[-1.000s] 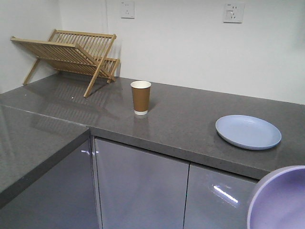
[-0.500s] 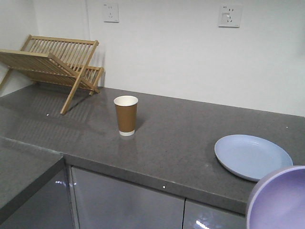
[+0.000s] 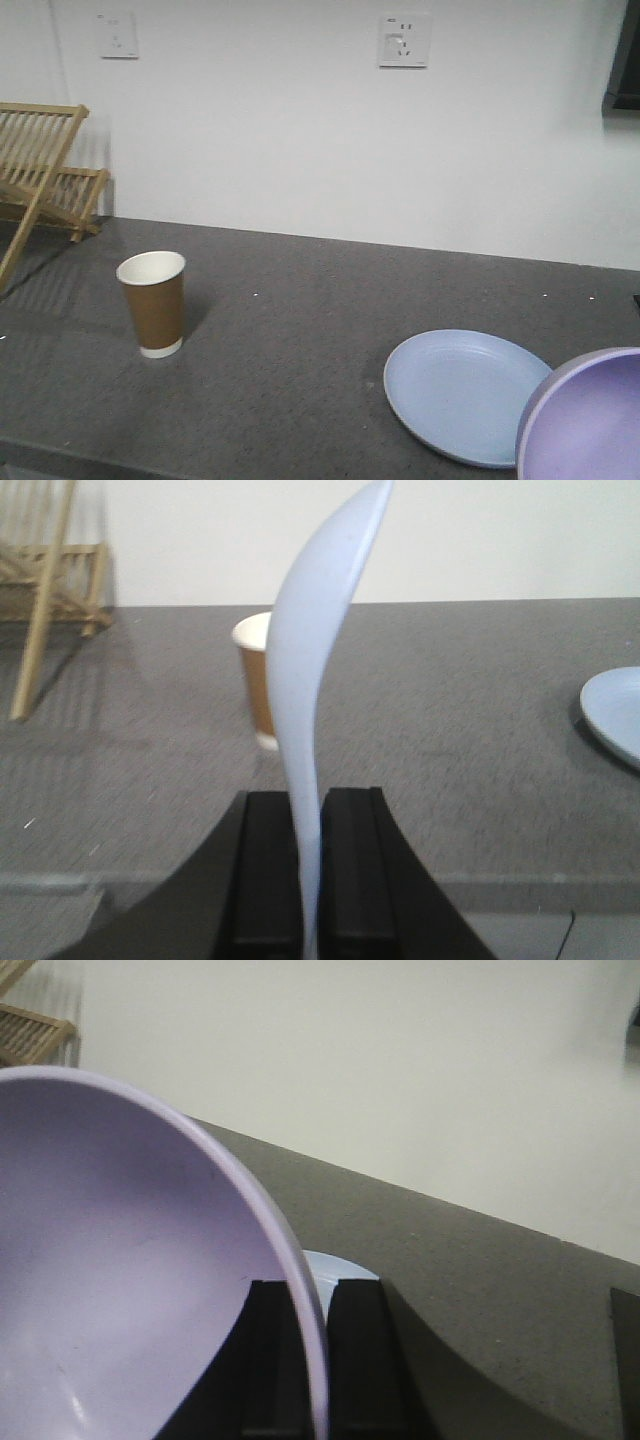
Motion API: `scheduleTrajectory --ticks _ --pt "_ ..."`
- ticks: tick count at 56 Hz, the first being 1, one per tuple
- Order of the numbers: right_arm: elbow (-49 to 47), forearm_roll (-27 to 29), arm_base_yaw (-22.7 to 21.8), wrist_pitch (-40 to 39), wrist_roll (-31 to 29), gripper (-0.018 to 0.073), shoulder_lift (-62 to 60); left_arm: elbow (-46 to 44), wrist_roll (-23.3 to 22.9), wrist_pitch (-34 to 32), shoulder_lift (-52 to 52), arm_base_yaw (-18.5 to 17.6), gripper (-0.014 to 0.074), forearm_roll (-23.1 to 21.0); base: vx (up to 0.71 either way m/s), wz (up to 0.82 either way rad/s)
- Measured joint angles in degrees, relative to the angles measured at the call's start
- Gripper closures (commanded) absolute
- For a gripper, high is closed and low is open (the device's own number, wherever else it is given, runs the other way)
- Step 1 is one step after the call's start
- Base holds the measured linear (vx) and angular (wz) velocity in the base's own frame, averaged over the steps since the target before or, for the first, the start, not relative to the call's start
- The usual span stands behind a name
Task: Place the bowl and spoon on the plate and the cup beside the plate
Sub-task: 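Drive the base to the counter with the paper cup and blue plate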
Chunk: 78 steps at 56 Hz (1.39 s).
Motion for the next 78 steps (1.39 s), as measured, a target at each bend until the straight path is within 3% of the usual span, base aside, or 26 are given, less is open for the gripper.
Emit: scheduleTrajectory --ticks 29,78 --pt "0.04 0.00 0.00 0.06 0.00 0.0568 0.00 0.00 0.00 0.00 0.00 0.00 0.0596 0.00 0.26 -0.36" --pt "0.04 0.00 0.00 0.06 0.00 0.0568 0.00 0.00 0.00 0.00 0.00 0.00 0.0596 0.00 0.05 0.01"
